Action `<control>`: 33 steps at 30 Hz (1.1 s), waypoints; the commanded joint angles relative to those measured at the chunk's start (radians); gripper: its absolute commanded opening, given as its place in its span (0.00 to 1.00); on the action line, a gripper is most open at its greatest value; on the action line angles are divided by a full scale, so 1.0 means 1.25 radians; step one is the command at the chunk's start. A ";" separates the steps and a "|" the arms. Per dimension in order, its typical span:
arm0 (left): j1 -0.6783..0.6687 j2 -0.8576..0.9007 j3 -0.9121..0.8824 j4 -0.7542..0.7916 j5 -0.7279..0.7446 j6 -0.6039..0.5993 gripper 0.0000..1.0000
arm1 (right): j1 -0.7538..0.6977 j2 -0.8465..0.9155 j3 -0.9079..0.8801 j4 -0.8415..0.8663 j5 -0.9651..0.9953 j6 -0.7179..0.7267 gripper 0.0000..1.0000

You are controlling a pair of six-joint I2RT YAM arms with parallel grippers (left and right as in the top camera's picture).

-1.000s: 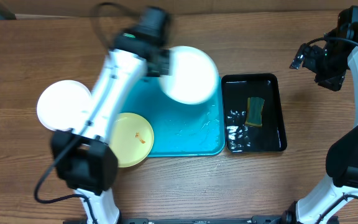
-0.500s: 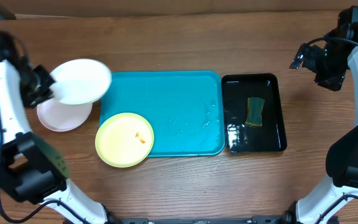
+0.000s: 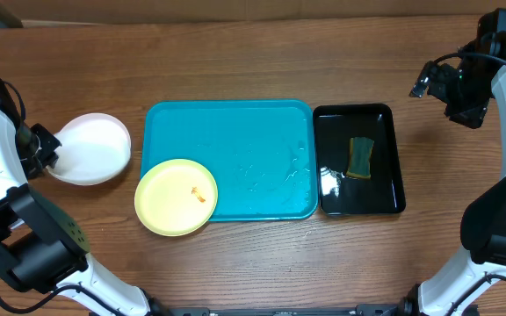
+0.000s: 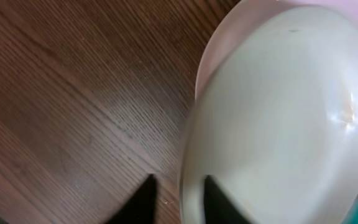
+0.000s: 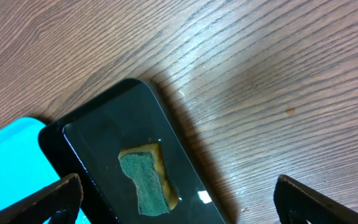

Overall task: Clean dirty plates on tray and stack at the side
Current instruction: 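Lower the white plate onto the first white plate and release, then move the left gripper to the yellow plate rim and grasp it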

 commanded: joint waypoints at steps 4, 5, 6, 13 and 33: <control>0.007 -0.007 0.001 -0.019 0.185 0.036 1.00 | -0.004 -0.007 0.005 0.002 -0.001 0.003 1.00; 0.007 -0.010 0.001 -0.030 0.227 0.050 1.00 | -0.004 -0.007 0.005 0.002 -0.001 0.003 1.00; 0.005 -0.014 0.001 -0.048 0.266 0.058 0.99 | -0.004 -0.007 0.005 0.002 -0.001 0.003 1.00; -0.039 -0.108 -0.001 -0.156 0.370 0.124 0.98 | -0.004 -0.007 0.005 0.002 -0.001 0.003 1.00; -0.213 -0.479 -0.380 -0.082 0.228 0.083 0.97 | -0.004 -0.007 0.005 0.002 -0.001 0.003 1.00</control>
